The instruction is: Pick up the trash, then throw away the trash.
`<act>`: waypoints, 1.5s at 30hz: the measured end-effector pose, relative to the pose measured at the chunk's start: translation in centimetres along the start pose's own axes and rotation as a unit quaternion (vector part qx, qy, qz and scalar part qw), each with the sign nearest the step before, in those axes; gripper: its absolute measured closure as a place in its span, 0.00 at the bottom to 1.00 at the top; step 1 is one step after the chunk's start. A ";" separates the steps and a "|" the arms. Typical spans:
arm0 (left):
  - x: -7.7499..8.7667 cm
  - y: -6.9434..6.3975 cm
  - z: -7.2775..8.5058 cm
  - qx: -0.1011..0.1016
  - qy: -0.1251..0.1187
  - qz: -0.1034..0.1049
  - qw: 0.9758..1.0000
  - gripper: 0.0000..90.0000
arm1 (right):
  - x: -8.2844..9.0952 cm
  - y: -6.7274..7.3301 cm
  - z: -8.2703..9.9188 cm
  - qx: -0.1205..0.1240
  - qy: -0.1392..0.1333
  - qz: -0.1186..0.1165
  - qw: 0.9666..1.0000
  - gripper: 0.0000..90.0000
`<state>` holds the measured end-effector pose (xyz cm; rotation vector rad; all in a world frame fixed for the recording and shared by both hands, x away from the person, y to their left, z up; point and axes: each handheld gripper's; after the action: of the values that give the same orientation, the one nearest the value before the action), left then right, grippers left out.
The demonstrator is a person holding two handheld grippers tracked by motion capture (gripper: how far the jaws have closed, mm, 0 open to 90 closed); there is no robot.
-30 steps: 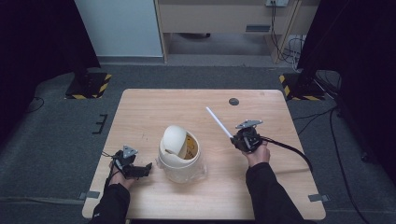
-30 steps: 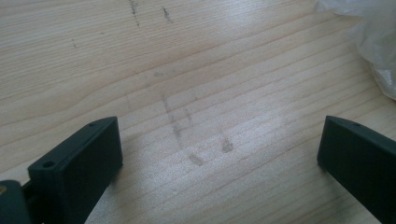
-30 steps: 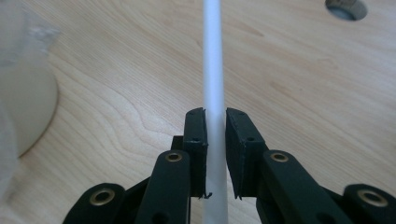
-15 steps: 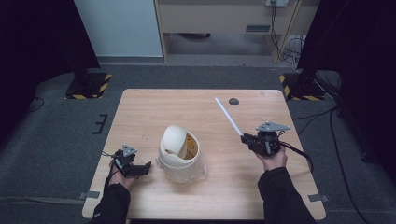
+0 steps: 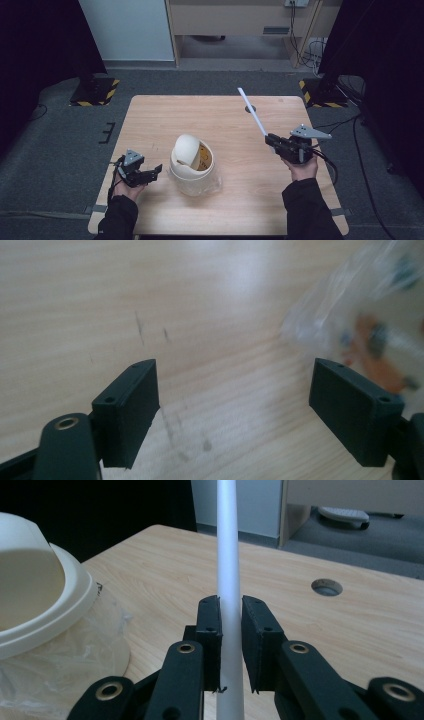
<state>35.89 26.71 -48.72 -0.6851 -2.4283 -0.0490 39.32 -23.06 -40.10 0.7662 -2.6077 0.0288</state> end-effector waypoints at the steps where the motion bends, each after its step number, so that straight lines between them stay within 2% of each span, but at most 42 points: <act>1: 0.3 -0.2 -0.3 -0.004 -0.010 -0.003 1.000 0.22 | 0.2 0.0 -0.1 0.001 -0.003 -0.001 1.000 0.88; 3: 0.9 -0.5 -0.8 -0.014 -0.027 -0.008 1.000 0.22 | 0.5 -0.1 -0.3 0.000 -0.013 -0.002 1.000 0.88; 6: 1.8 -0.9 -1.5 -0.016 -0.052 -0.007 0.998 0.21 | 1.1 -0.1 -0.7 -0.003 -0.025 -0.007 1.000 0.88; 8: 2.3 -1.1 -1.9 -0.015 -0.070 -0.008 0.997 0.20 | 1.5 -0.2 -1.0 0.001 -0.031 -0.005 1.000 0.88; 12: 3.9 -1.2 -2.9 -0.003 -0.115 -0.007 0.993 0.19 | 2.1 -0.1 -1.4 -0.004 -0.044 -0.008 0.999 0.88; 13: 3.9 -1.2 -2.9 -0.003 -0.115 -0.007 0.993 0.18 | 2.1 -0.1 -1.4 -0.004 -0.044 -0.008 0.999 0.88; 15: 5.2 -1.2 -3.5 0.011 -0.146 -0.013 0.989 0.18 | 2.6 0.0 -1.8 -0.004 -0.054 -0.013 0.998 0.88; 17: 5.4 -1.2 -3.7 0.011 -0.151 -0.012 0.988 0.18 | 2.6 0.0 -1.9 -0.004 -0.056 -0.014 0.998 0.88; 18: 5.9 -1.2 -4.0 0.012 -0.161 -0.013 0.987 0.18 | 2.7 0.1 -1.9 -0.003 -0.058 -0.014 0.998 0.88; 19: 6.5 -1.4 -4.5 0.009 -0.177 -0.011 0.984 0.18 | 2.9 0.2 -2.0 0.003 -0.058 -0.015 0.998 0.88; 20: 6.5 -1.4 -4.5 0.009 -0.177 -0.011 0.984 0.18 | 2.9 0.2 -2.0 0.003 -0.058 -0.015 0.998 0.88; 21: 7.1 -1.8 -5.0 0.004 -0.192 -0.009 0.981 0.18 | 3.1 0.3 -2.2 0.002 -0.062 -0.016 0.998 0.88; 25: 8.2 -2.5 -5.9 -0.001 -0.219 0.000 0.976 0.18 | 3.4 0.4 -2.5 0.001 -0.070 -0.021 0.997 0.88; 28: 8.6 -3.2 -6.5 -0.005 -0.224 0.005 0.975 0.18 | 3.6 0.5 -2.6 0.003 -0.076 -0.022 0.997 0.88; 29: 8.8 -3.8 -6.8 -0.011 -0.232 0.014 0.973 0.18 | 3.7 0.5 -2.6 -0.003 -0.081 -0.026 0.996 0.88; 33: 9.2 -5.3 -7.8 -0.025 -0.243 0.032 0.969 0.18 | 4.0 0.6 -2.8 -0.002 -0.086 -0.028 0.996 0.88; 36: 9.4 -6.3 -8.3 -0.033 -0.253 0.037 0.966 0.18 | 4.2 0.7 -3.0 -0.001 -0.089 -0.037 0.995 0.88; 42: 9.4 -8.4 -9.6 -0.036 -0.265 0.081 0.960 0.18 | 4.3 1.0 -3.1 0.000 -0.097 -0.049 0.994 0.88; 45: 9.4 -8.8 -9.8 -0.038 -0.264 0.091 0.959 0.18 | 4.3 1.1 -3.2 0.001 -0.099 -0.054 0.994 0.88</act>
<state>30.62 21.55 -34.29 -1.0659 -2.8637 0.1320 36.68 -23.90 -35.32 0.9531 -2.7475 -0.0795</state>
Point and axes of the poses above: each handheld gripper's, and its own axes: x roughly backward along the jaws, z roughly out of its underside, y roughly to its left, and after that the axes turned 6 degrees about z, right-handed
